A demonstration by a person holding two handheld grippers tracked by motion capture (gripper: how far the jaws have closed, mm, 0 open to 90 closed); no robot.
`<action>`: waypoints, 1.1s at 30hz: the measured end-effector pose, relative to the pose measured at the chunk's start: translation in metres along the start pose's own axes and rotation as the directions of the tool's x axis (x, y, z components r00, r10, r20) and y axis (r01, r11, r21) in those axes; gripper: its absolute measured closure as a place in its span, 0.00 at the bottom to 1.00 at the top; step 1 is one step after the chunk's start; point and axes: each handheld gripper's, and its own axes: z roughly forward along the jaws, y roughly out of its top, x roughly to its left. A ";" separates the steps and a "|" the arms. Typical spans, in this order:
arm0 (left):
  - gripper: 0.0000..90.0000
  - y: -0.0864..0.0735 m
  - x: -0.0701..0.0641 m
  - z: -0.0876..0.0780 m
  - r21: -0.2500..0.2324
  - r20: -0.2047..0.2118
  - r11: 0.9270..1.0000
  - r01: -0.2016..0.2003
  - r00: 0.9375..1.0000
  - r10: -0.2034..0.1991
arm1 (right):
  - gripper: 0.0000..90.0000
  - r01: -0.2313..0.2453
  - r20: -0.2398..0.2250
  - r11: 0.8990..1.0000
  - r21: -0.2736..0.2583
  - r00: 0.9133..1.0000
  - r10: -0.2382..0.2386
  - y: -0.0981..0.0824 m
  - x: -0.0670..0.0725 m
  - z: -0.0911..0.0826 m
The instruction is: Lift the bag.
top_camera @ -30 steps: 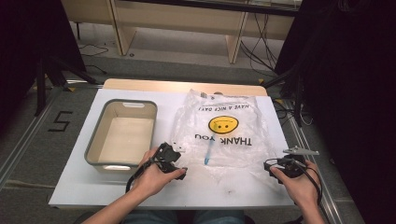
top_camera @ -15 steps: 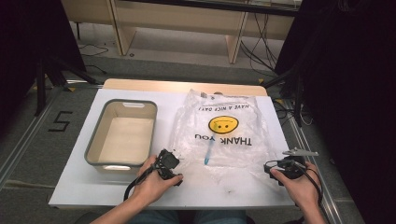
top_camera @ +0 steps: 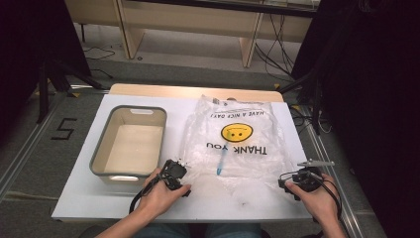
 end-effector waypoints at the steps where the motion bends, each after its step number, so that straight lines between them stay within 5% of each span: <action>1: 0.53 0.000 0.000 0.000 0.000 -0.001 1.000 -0.001 1.000 0.001 | 0.40 -0.005 -0.006 1.000 0.013 1.000 0.005 0.000 0.001 0.000; 9: 0.75 0.000 -0.001 -0.002 0.004 0.012 1.000 -0.028 1.000 0.028 | 0.40 0.023 -0.020 0.995 0.094 1.000 -0.021 -0.005 0.004 0.002; 16: 0.89 -0.001 -0.003 -0.002 0.003 0.026 0.998 -0.060 0.998 0.060 | 0.52 0.051 -0.029 0.985 0.164 0.998 -0.047 -0.007 0.009 0.006; 19: 0.95 -0.001 -0.002 -0.002 -0.004 0.043 0.997 -0.082 0.996 0.083 | 0.63 0.092 -0.020 0.976 0.198 0.996 -0.090 -0.008 0.011 0.009; 28: 0.99 -0.003 0.000 -0.003 -0.025 0.079 0.991 -0.133 0.988 0.134 | 0.92 0.118 -0.006 0.969 0.219 0.993 -0.120 -0.005 0.011 0.010; 30: 0.99 -0.003 -0.001 -0.003 -0.040 0.117 0.991 -0.130 0.984 0.134 | 0.95 0.117 -0.010 0.969 0.218 0.993 -0.117 -0.005 0.011 0.010; 33: 0.99 -0.002 -0.005 -0.006 -0.094 0.120 0.981 -0.171 0.976 0.182 | 0.99 0.115 -0.023 0.971 0.210 0.993 -0.112 -0.004 0.011 0.010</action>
